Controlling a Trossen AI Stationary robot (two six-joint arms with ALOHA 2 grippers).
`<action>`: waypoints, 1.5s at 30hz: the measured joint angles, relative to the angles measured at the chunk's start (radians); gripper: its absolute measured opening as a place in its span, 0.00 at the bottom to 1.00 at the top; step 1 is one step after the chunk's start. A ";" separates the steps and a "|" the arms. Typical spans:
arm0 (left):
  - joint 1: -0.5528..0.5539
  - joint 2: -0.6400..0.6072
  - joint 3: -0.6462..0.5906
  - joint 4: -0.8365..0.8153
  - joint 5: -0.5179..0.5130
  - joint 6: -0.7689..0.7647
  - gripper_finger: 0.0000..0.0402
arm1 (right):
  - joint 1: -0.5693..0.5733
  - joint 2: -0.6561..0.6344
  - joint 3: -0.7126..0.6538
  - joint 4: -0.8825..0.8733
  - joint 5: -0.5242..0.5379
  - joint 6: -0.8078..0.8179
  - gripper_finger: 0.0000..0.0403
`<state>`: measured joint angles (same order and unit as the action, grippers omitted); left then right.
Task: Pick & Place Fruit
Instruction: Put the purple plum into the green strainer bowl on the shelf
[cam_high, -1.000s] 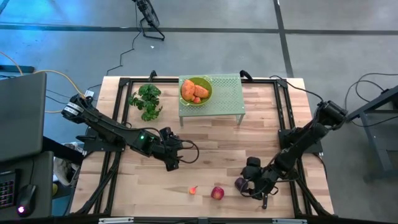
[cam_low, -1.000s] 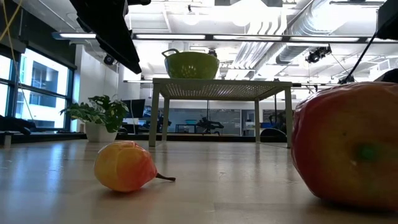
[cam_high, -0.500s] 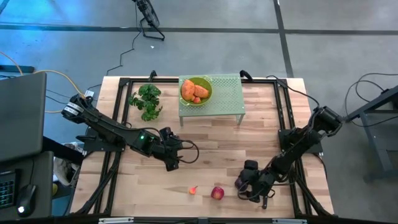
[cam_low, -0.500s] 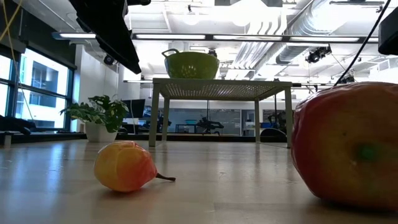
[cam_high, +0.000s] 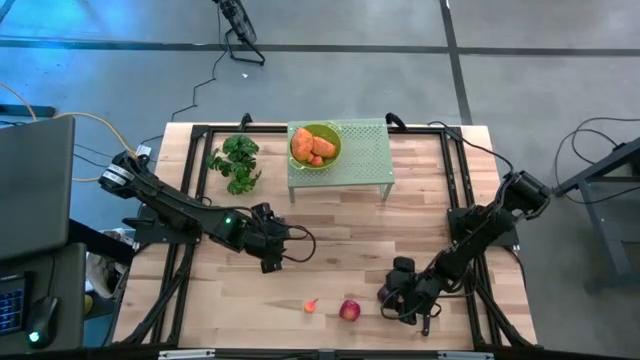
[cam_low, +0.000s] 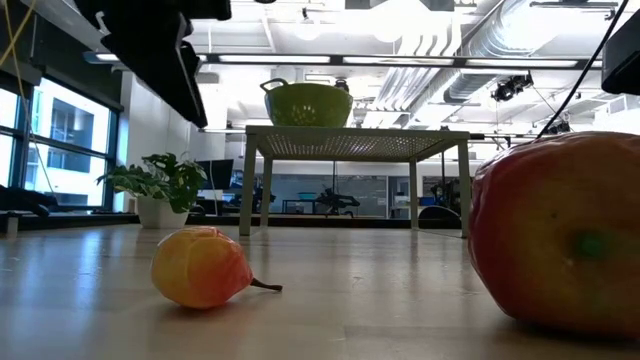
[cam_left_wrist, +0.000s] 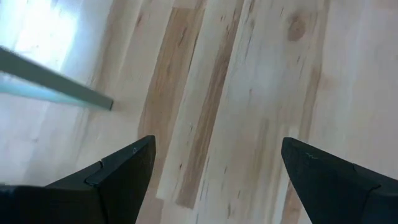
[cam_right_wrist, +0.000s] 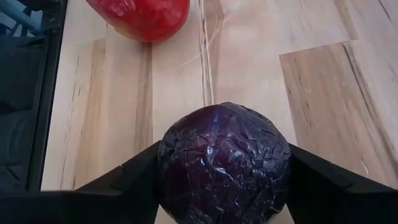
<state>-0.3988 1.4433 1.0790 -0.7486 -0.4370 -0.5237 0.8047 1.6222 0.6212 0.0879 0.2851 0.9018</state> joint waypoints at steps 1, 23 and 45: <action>0.000 -0.005 0.000 -0.013 0.000 -0.002 0.85 | 0.000 0.000 0.000 0.001 0.005 0.004 0.64; -0.031 -0.146 -0.071 -0.013 -0.049 0.008 0.85 | -0.143 -0.201 0.000 0.012 0.084 -0.218 0.67; -0.042 -0.146 -0.248 0.372 -0.023 0.111 0.85 | -0.526 -0.285 0.000 0.245 0.047 -0.508 0.67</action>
<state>-0.4404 1.2976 0.8307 -0.3763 -0.4595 -0.4127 0.2784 1.3373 0.6216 0.3331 0.3319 0.3942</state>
